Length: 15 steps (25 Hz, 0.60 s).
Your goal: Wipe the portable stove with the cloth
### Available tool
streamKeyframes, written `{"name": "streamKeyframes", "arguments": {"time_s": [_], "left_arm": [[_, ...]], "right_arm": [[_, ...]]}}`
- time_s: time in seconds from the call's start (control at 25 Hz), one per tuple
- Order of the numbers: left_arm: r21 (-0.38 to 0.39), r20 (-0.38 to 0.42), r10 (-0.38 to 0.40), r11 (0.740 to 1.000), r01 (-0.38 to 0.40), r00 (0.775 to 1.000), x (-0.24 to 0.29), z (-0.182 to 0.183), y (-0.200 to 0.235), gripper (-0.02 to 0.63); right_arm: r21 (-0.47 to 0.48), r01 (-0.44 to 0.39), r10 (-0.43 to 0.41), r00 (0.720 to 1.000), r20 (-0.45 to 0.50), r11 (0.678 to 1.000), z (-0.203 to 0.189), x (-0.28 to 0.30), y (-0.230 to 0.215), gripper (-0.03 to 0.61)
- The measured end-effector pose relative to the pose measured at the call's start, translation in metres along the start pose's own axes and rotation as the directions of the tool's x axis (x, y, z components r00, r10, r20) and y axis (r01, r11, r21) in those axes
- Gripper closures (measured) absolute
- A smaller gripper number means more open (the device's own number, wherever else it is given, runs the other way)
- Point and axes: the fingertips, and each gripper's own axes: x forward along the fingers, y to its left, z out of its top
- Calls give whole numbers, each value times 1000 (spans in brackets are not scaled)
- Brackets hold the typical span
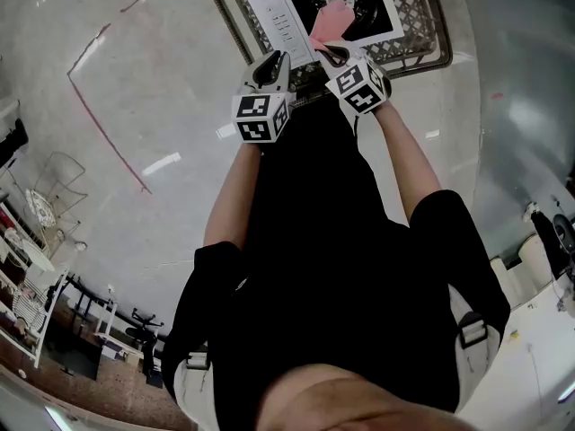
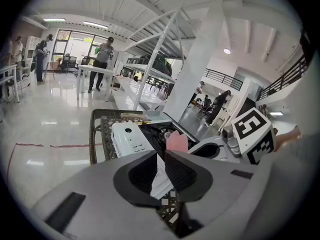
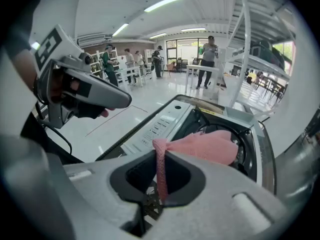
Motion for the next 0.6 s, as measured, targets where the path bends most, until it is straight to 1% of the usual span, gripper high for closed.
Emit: {"name": "streamKeyframes", "arguments": {"time_s": [0.44,0.52,0.6], "left_arm": [[30,16,-36,999,36,999,-33,-16,1,568],[23,27,-37,999,37,999,-41,-16,3,566],[13,41,-36,999,36,999,-45,-16,4,568]], "right_arm": [[29,43,-43,999,0,999,-8,-7,38,549],[29,59,-59,998,7,998,-6,-12,44,549],[15,88,-88,995,36,996,5,-19,45,549]]}}
